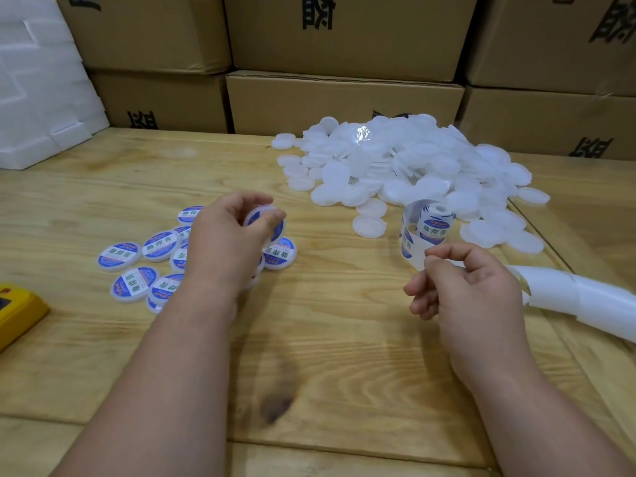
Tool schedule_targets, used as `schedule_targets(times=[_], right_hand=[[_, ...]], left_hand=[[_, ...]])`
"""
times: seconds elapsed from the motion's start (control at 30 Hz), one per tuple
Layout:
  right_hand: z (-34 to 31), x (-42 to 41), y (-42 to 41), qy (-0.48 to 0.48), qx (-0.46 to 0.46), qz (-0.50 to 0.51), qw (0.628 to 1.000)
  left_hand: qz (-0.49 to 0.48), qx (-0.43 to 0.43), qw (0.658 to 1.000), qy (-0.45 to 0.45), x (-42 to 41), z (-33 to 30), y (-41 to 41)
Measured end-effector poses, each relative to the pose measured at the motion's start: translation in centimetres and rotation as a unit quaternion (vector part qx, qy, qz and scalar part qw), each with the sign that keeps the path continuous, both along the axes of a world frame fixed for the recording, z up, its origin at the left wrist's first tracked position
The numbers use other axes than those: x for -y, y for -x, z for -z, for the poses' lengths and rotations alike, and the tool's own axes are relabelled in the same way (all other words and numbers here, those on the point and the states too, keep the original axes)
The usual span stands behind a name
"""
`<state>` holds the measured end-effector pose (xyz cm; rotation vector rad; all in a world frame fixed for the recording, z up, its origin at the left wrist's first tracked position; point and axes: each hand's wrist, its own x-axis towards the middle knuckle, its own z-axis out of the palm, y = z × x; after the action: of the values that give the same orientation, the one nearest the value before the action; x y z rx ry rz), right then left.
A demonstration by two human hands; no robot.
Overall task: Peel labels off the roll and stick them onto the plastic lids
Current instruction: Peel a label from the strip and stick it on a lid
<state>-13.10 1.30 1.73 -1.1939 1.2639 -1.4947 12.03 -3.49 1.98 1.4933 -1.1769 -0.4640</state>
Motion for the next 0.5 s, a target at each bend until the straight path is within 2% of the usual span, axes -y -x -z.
schedule_targets(times=[0.1, 0.2, 0.23, 0.3, 0.4, 0.5], right_hand=[[0.0, 0.0, -0.1, 0.0, 0.004, -0.001, 1.0], [0.0, 0.0, -0.1, 0.001, 0.002, 0.001, 1.0], [-0.1, 0.0, -0.1, 0.002, 0.003, 0.001, 1.0], [-0.1, 0.0, -0.1, 0.002, 0.006, 0.001, 1.0], [0.1, 0.1, 0.0, 0.004, 0.007, 0.003, 1.0], [0.2, 0.3, 0.0, 0.005, 0.002, 0.008, 1.0]], left_hand=[[-0.046, 0.084, 0.991, -0.092, 0.5, 0.5, -1.5], [-0.103, 0.226, 0.95, -0.188, 1.0, 0.7, -1.6], [-0.119, 0.256, 0.94, -0.191, 1.0, 0.6, -1.1], [-0.117, 0.277, 0.946, -0.123, 0.9, 0.4, 0.6], [0.001, 0.309, 0.951, -0.015, 0.6, 0.8, 4.3], [0.154, 0.332, 0.93, -0.017, 0.7, 1.8, 8.0]])
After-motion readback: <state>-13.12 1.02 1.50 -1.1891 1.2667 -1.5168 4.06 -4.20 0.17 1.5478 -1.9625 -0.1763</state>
